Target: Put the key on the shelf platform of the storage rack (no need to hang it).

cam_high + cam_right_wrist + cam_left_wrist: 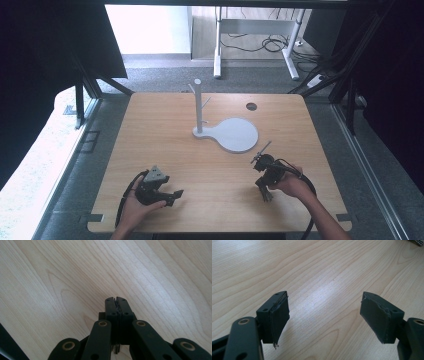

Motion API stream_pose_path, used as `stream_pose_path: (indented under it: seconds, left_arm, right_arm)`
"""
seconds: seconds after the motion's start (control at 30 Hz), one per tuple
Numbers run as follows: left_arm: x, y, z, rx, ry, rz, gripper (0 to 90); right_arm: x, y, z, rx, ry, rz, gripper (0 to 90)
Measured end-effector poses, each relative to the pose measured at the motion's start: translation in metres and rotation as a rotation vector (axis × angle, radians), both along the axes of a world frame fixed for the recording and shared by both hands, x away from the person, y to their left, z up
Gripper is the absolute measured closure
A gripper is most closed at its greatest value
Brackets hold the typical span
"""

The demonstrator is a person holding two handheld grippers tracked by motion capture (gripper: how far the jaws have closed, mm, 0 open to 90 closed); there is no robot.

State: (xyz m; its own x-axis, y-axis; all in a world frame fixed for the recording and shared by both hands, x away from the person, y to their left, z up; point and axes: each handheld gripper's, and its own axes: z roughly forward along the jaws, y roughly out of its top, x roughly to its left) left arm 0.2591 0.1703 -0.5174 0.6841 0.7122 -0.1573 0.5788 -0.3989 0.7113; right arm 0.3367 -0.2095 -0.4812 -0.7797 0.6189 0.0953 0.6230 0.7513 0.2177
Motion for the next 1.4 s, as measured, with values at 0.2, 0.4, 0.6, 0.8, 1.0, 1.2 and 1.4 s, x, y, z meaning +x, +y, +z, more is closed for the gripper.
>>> stream_pose_path:
  seconds: [0.2, 0.4, 0.6, 0.8, 1.0, 1.2, 1.4]
  left_arm:
    - [0.000, 0.000, 0.000, 0.000, -0.001, 0.000, 23.6]
    - [0.000, 0.000, 0.000, -0.002, -0.004, 0.002, 23.6]
    - [0.000, 0.000, -0.001, 0.004, 0.000, -0.003, 23.6]
    - [0.000, 0.000, 0.000, 0.003, -0.003, -0.003, 23.6]
    - [0.000, 0.001, 0.000, 0.003, -0.002, -0.004, 23.6]
    - [0.000, 0.001, 0.000, 0.002, -0.002, -0.002, 23.6]
    - [0.002, 0.002, -0.002, 0.008, 0.009, -0.002, 23.5]
  right_arm:
    - [0.002, -0.009, 0.015, 0.015, -0.020, -0.019, 90.0]
    - [0.002, -0.014, 0.028, 0.016, -0.043, -0.032, 90.0]
    - [0.003, -0.018, 0.045, 0.027, -0.073, -0.035, 90.0]
    - [0.006, -0.016, 0.053, 0.023, -0.080, -0.035, 90.0]
    - [0.009, -0.011, 0.058, 0.023, -0.090, -0.024, 90.0]
    - [0.015, -0.009, 0.061, 0.028, -0.089, -0.026, 90.0]
    - [0.023, -0.006, 0.064, 0.039, -0.079, -0.027, 90.0]
